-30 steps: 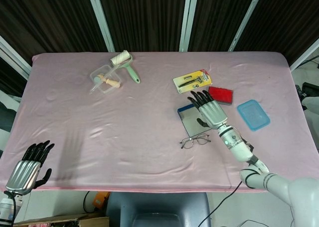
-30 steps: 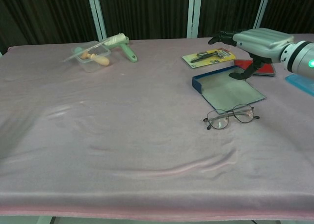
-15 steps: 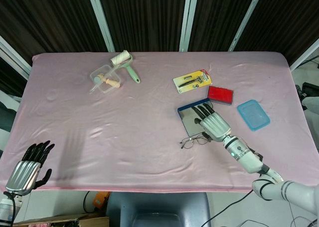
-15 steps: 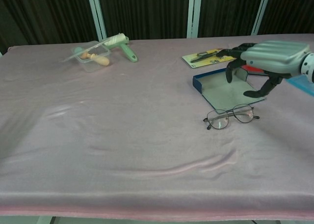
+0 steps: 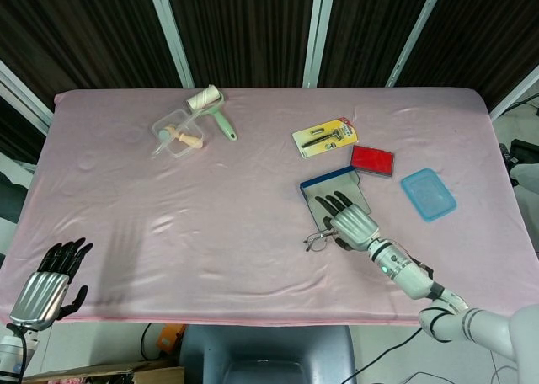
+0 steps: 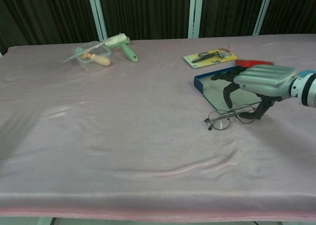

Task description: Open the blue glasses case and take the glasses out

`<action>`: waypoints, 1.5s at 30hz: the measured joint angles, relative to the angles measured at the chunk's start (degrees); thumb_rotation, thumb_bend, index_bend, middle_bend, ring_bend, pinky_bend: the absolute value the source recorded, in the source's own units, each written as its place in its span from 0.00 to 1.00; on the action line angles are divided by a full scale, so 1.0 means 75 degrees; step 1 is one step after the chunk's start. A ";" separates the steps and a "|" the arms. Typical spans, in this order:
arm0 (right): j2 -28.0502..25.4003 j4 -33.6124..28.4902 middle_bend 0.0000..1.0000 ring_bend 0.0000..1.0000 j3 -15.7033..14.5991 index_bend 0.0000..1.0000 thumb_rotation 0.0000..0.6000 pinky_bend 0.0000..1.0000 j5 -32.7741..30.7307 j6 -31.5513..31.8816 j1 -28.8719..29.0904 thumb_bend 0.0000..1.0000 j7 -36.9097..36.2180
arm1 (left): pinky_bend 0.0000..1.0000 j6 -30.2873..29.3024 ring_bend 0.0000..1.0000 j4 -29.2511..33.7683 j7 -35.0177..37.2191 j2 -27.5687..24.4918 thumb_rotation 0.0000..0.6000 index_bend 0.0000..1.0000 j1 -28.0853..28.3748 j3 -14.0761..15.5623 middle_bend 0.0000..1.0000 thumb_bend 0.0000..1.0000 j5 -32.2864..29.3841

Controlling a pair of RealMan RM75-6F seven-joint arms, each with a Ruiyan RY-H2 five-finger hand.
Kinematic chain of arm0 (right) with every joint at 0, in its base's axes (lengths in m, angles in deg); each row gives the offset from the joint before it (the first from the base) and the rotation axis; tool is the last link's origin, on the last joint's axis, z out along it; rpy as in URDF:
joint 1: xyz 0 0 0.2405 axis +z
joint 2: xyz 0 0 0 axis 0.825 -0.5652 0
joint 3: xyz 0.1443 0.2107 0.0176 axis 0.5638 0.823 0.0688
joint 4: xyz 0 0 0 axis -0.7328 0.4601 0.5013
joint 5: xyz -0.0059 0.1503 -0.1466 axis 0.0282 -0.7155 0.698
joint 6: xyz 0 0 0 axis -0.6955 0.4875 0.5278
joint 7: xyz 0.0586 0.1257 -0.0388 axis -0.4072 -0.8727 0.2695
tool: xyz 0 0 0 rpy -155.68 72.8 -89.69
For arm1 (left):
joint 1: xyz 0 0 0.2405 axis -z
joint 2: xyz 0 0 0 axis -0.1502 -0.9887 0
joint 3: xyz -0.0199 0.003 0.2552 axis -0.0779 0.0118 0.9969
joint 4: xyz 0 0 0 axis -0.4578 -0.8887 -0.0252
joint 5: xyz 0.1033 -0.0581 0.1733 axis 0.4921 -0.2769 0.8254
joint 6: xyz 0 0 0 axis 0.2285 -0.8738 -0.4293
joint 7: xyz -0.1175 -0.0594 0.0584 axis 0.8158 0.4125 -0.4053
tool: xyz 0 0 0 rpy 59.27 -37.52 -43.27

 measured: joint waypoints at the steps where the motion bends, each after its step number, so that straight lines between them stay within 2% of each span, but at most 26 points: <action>1: 0.0041 0.0038 0.09 0.09 -0.0003 0.60 1.00 0.00 0.0006 -0.0022 0.0009 0.49 -0.0067 | 0.05 -0.0012 0.00 0.0002 0.0011 -0.0006 1.00 0.00 -0.0003 -0.0001 0.00 0.44 0.0002; 9: 0.0265 0.0356 0.09 0.09 -0.0018 0.61 1.00 0.00 0.0057 -0.0085 0.0051 0.54 -0.0330 | 0.05 -0.0051 0.00 -0.0007 0.0098 -0.0036 1.00 0.00 -0.0026 0.0017 0.00 0.43 0.0027; 24: 0.0356 0.0469 0.12 0.12 -0.0017 0.68 1.00 0.00 0.0131 -0.0020 0.0062 0.55 -0.0547 | 0.05 -0.0136 0.00 -0.0052 0.0190 -0.0063 1.00 0.00 -0.0091 0.0093 0.00 0.44 0.0124; 45: 0.0560 0.0573 0.14 0.14 0.0093 0.73 1.00 0.02 0.0111 0.0074 0.0084 0.56 -0.0554 | 0.05 0.0037 0.00 0.0065 0.0099 -0.0050 1.00 0.00 0.0041 -0.0057 0.00 0.43 -0.0058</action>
